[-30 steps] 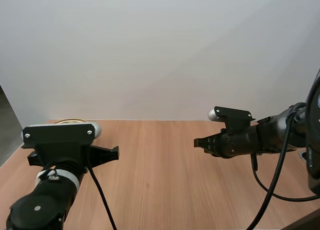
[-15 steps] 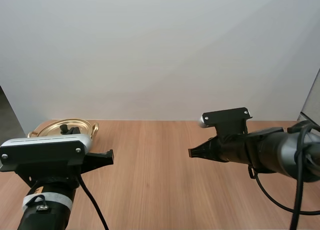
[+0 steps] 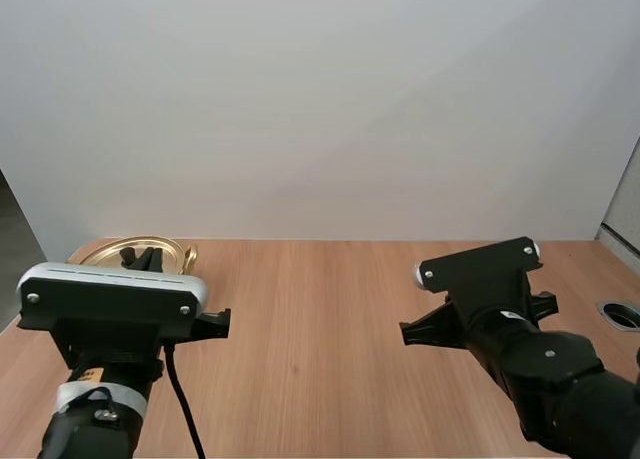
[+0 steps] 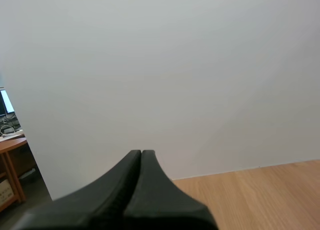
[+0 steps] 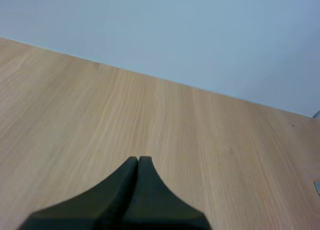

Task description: Open the pot, put the car inside, and close it

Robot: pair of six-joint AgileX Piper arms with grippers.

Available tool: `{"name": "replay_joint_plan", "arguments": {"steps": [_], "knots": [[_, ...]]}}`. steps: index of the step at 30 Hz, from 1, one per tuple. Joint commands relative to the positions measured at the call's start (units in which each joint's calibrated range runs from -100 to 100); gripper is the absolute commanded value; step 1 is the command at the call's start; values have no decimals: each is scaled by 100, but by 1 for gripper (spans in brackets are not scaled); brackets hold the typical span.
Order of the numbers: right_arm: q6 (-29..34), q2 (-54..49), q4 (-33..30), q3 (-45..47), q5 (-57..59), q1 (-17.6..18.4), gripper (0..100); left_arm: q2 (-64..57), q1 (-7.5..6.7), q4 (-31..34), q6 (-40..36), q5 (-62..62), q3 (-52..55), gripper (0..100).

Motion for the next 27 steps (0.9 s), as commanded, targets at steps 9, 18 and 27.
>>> {"name": "replay_joint_plan", "arguments": {"steps": [9, 18, 27], "knots": [[70, -1658, 22, 733, 325, 4, 0, -1, -2, 5505, -6069, 2873, 0, 0], [126, -2562, 27, 733, 1335, -116, 0, -1, -2, 5697, -6203, 3439, 0, 0], [754, -2896, 27, 733, 1577, -439, 0, -113, -2, 5741, -6203, 3536, 0, 0]]}}
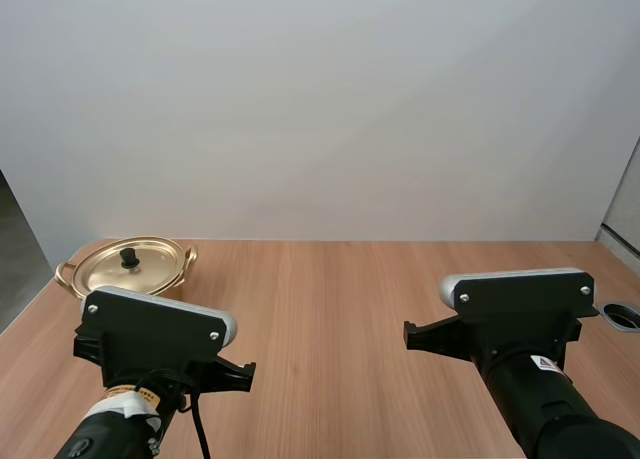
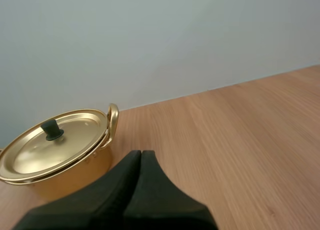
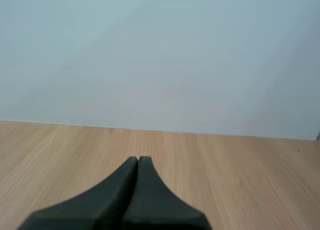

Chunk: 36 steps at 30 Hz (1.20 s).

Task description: Open the pot, put the car inside, and close it

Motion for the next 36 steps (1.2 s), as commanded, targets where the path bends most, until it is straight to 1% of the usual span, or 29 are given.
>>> {"name": "replay_joint_plan", "arguments": {"steps": [1, 4, 7, 10, 12, 15, 20, 26, 29, 31, 34, 36], "knots": [[34, 4, 0, 0, 258, -20, 0, -235, -2, 1062, -2132, 170, 0, 0], [24, -29, -51, 0, 616, -20, 0, -235, -2, 1062, -2132, 289, 0, 0], [24, -282, -307, 0, 1018, -13, 0, -235, 30, 1062, -2132, 289, 0, 0], [79, -808, -794, 0, 1767, 48, 0, -235, 30, 1108, -2132, 289, 0, 0], [285, -993, -1381, 0, 2328, 72, 0, -235, 38, 1108, -2132, 306, 0, 0], [441, -993, -1693, 0, 2282, 78, 0, -235, 94, 1108, -2132, 306, 0, 0], [717, -993, -1973, 0, 2244, 115, 0, -235, 127, 1108, -2132, 306, 0, 0], [785, -993, -2287, 0, 1688, 266, 0, -235, 127, 1108, -2132, 215, 0, 0], [1114, -993, -2357, 0, 2027, 274, 0, -235, 127, 1108, -2132, 215, 0, 0], [1348, -993, -2475, 0, 2668, 274, 0, -235, 127, 1108, -2132, 215, 0, 0], [1389, -993, -2598, 0, 3714, 274, 0, -235, 127, 1108, -2132, 215, 0, 0], [1297, -993, -2577, 0, 3707, 274, 0, -235, 127, 1108, -2132, 215, 0, 0]]}}
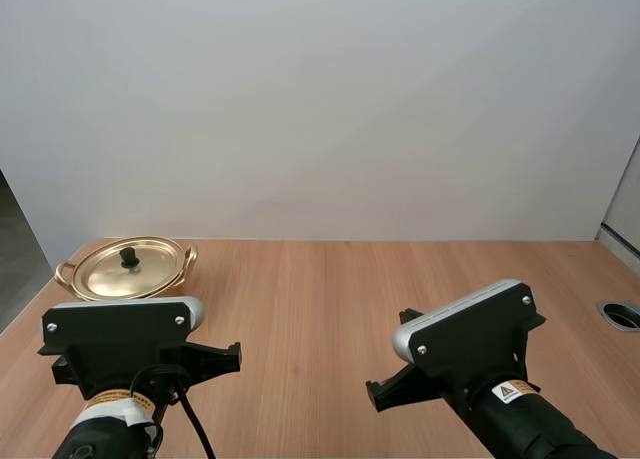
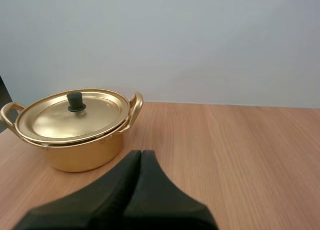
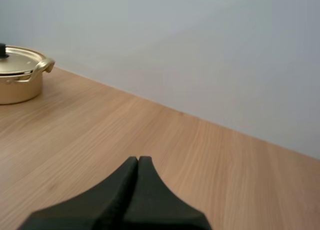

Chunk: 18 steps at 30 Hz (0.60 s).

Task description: Open the pot, put the car inside, and close it

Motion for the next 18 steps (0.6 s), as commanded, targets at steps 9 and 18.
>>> {"name": "replay_joint_plan", "arguments": {"steps": [9, 18], "knots": [[138, 0, -112, 0, 88, -3, 0, 0, 2, 1, 3, 1, 0, 0], [1042, 0, -263, 0, -1113, -3, 0, 0, 2, 1, 3, 1, 0, 0]]}}
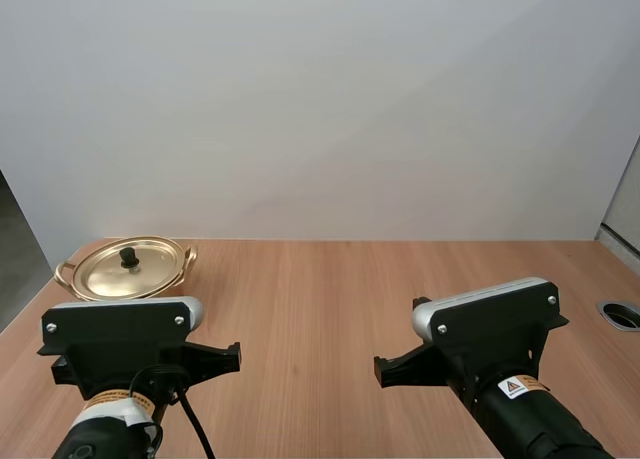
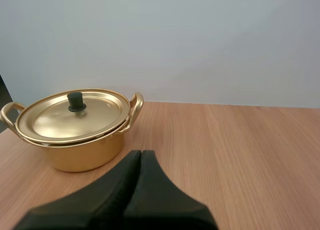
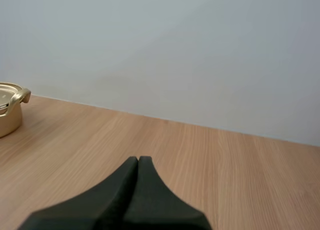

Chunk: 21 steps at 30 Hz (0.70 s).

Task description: Open the pot, put the car inside, and close it

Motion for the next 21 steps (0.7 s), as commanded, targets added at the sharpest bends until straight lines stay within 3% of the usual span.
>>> {"name": "replay_joint_plan", "arguments": {"steps": [1, 13, 21], "knots": [[210, 0, -208, 0, -18, -3, 0, 0, 2, 1, 3, 1, 0, 0], [3981, 0, -4003, 0, -138, -3, 0, 0, 2, 1, 3, 1, 0, 0], [4236, 0, -4451, 0, 15, -3, 0, 0, 2, 1, 3, 1, 0, 0]]}}
